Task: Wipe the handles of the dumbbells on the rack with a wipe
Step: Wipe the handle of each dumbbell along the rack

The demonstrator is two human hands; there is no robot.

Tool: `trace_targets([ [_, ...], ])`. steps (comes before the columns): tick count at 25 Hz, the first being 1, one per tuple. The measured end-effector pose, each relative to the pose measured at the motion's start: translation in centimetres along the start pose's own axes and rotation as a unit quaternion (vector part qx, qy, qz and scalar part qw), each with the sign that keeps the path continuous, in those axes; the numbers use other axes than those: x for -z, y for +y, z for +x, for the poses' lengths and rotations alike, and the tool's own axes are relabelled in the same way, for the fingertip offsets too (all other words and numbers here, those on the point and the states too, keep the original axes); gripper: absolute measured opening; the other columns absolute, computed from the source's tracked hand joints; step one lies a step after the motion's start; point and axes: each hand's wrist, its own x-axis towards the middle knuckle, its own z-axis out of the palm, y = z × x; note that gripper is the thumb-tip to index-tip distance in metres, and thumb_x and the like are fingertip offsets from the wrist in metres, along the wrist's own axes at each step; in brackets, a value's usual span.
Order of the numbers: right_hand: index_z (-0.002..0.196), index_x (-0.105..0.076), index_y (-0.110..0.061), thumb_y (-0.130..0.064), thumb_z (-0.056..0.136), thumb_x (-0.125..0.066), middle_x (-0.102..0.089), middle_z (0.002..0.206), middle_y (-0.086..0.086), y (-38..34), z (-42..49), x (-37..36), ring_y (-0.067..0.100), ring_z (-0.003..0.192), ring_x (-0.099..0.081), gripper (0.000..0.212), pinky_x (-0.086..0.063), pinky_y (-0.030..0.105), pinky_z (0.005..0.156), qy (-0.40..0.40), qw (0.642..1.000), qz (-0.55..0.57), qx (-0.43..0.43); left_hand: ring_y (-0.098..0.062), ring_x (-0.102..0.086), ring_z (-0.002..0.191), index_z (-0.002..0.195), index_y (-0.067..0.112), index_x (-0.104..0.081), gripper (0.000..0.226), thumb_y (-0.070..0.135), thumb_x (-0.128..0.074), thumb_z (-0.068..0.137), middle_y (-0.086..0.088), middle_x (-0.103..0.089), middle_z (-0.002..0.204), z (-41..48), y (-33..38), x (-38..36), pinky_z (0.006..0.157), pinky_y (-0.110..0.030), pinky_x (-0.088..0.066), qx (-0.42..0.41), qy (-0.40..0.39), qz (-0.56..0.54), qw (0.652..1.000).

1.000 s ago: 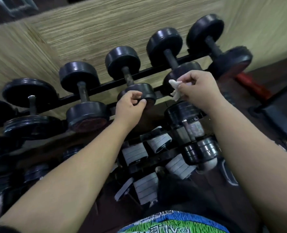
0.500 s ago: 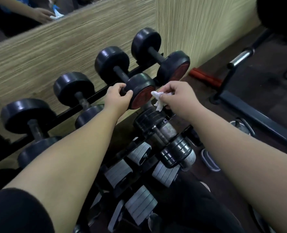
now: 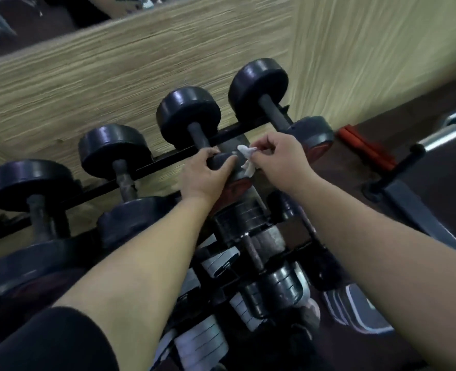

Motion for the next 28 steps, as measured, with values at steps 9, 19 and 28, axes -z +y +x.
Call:
trace_targets([
  [9, 0.089, -0.069, -0.021, -0.018, 0.091, -0.075, -0.067, 0.07, -0.011, 1.8, 10.1, -3.6, -0.001, 0.059, -0.061, 0.006, -0.055, 0.028, 0.067, -0.112, 0.989, 0.099, -0.022, -0.018, -0.068, 0.093, 0.099, 0.026, -0.077, 0.045, 0.065, -0.064, 0.081, 0.008, -0.073, 0.094, 0.4, -0.9, -2.0, 0.086, -0.033, -0.053, -0.044, 0.11, 0.038, 0.992],
  [19, 0.123, -0.071, -0.016, -0.001, 0.079, -0.077, -0.069, 0.107, -0.007, 3.8, 16.8, -9.5, -0.002, 0.088, -0.064, 0.047, -0.048, 0.006, 0.076, -0.18, 0.979, 0.084, -0.033, -0.02, -0.069, 0.089, 0.098, 0.016, -0.078, 0.036, 0.05, -0.071, 0.088, 0.005, -0.074, 0.093, 0.4, -2.0, -2.9, 0.081, -0.044, -0.057, -0.05, 0.163, 0.037, 0.985],
  [28, 0.119, -0.074, -0.019, -0.01, 0.081, -0.08, -0.073, 0.107, -0.005, 4.2, 18.3, -11.3, 0.005, 0.093, -0.067, 0.04, -0.049, 0.006, 0.078, -0.133, 0.989, 0.059, -0.008, -0.019, -0.065, 0.083, 0.099, 0.015, -0.078, 0.036, 0.048, -0.068, 0.088, 0.004, -0.071, 0.087, 0.2, -2.4, -2.8, 0.078, -0.04, -0.054, -0.056, 0.158, 0.032, 0.985],
])
